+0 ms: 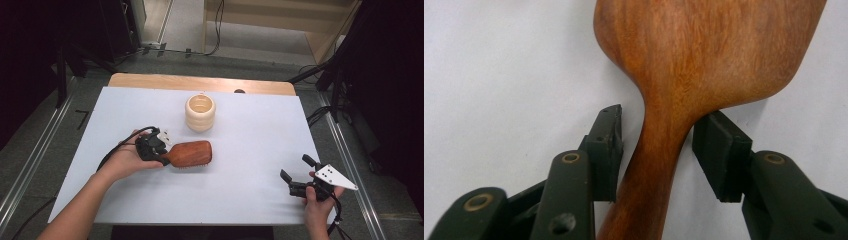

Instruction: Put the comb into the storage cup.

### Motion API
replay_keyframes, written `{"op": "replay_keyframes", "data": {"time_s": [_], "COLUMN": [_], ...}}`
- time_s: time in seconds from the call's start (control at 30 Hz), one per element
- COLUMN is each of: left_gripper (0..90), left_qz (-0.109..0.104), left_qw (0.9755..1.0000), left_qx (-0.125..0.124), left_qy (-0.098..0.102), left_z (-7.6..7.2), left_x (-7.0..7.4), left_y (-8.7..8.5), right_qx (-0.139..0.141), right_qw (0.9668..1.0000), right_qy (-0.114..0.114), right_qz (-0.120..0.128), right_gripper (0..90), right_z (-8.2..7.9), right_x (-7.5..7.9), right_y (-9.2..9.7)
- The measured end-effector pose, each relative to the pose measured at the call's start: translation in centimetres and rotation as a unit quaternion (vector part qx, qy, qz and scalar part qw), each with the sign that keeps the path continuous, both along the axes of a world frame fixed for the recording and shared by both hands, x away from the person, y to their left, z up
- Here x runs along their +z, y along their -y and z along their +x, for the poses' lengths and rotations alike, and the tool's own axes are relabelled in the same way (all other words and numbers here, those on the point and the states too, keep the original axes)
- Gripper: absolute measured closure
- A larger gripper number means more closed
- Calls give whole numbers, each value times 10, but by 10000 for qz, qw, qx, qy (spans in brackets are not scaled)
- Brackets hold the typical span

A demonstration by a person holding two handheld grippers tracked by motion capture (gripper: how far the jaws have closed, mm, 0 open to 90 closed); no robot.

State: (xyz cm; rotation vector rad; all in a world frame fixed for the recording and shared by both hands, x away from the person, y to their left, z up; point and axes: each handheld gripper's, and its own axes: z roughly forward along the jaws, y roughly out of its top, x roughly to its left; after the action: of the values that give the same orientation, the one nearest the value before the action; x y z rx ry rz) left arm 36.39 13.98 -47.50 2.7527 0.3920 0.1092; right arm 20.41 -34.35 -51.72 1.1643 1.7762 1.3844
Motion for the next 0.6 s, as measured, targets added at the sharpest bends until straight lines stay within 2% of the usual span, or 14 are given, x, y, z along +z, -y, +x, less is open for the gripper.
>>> {"op": "replay_keyframes", "data": {"time_s": [0.1, 0.13, 0.2, 0.23, 0.43, 0.6], "left_gripper": [615, 644, 676, 720, 727, 729], "left_qz": [41, 38, 40, 19, -12, -247], "left_qw": [10000, 9998, 9998, 9999, 10000, 9996], "left_qx": [-75, -169, -195, -113, -40, 118], "left_qy": [17, -16, -38, -83, -60, -44], "left_z": [-1, -2, -2, -3, -4, -7], "left_x": [0, 1, 1, 1, 1, -1], "left_y": [1, 1, 1, 2, 1, -2], "right_qx": [-3, -4, -2, -2, 2, 0], "right_qw": [10000, 10000, 10000, 10000, 10000, 10000], "right_qy": [-3, -2, -5, -1, -1, -5], "right_qz": [0, 0, 2, -4, 5, 2], "right_gripper": [0, 0, 0, 0, 0, 0], "right_z": [0, 0, 0, 0, 0, 0], "right_x": [0, 0, 0, 0, 0, 0], "right_y": [0, 0, 0, 0, 0, 0]}}
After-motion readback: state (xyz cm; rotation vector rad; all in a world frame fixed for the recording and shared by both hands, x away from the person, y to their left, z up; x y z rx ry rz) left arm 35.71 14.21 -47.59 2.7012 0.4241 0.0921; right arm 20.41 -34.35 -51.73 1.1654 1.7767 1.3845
